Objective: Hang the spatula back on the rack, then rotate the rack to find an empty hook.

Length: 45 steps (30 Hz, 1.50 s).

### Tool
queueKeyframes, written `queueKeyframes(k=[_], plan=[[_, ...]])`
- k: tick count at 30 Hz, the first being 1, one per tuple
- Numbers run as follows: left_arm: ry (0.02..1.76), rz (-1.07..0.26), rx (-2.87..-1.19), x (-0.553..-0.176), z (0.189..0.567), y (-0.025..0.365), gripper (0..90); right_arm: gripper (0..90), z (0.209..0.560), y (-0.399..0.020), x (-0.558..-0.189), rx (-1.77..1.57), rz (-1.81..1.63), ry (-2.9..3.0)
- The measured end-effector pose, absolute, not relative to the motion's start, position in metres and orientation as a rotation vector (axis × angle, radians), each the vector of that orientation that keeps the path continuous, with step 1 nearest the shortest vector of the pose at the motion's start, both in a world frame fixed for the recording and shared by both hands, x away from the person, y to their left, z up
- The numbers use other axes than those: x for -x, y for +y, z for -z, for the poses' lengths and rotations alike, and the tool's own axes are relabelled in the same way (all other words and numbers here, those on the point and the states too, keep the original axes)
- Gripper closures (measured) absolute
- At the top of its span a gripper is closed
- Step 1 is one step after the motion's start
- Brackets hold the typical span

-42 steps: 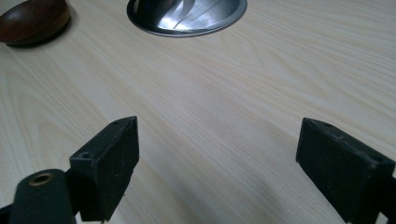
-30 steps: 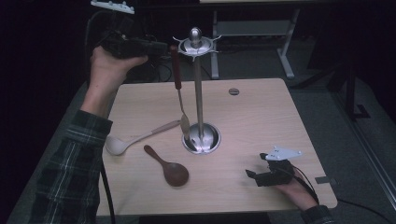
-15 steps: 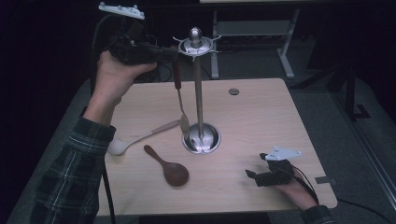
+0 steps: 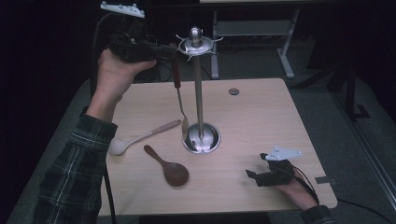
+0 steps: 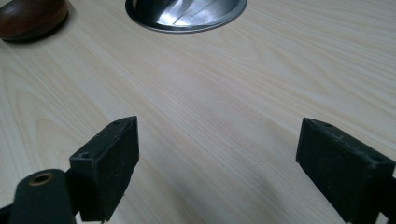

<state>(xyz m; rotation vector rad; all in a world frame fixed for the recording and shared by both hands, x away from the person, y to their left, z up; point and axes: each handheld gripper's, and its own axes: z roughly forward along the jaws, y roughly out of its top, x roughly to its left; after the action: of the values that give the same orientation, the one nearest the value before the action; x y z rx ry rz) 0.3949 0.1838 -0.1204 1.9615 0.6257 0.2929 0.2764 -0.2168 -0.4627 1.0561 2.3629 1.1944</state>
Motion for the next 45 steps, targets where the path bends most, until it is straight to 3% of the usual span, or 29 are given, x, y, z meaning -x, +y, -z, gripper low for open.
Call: queueKeyframes(k=[11,23,31,45], plan=[[0.609,-0.308,-1.961,-0.389,0.123,0.189,89.9,12.8,0.463,-0.217,-0.276,-1.066,-1.194,2.368],[0.604,-0.305,-2.014,-0.365,0.158,0.198,89.9,12.8,0.463,-0.214,-0.277,-1.065,-1.187,2.378],[0.649,-0.299,-2.017,-0.355,0.192,0.214,89.9,12.8,0.465,-0.214,-0.277,-1.066,-1.182,2.381],[0.745,-0.263,-2.063,-0.371,0.279,0.233,89.8,12.8,0.467,-0.209,-0.279,-1.065,-1.175,2.396]])
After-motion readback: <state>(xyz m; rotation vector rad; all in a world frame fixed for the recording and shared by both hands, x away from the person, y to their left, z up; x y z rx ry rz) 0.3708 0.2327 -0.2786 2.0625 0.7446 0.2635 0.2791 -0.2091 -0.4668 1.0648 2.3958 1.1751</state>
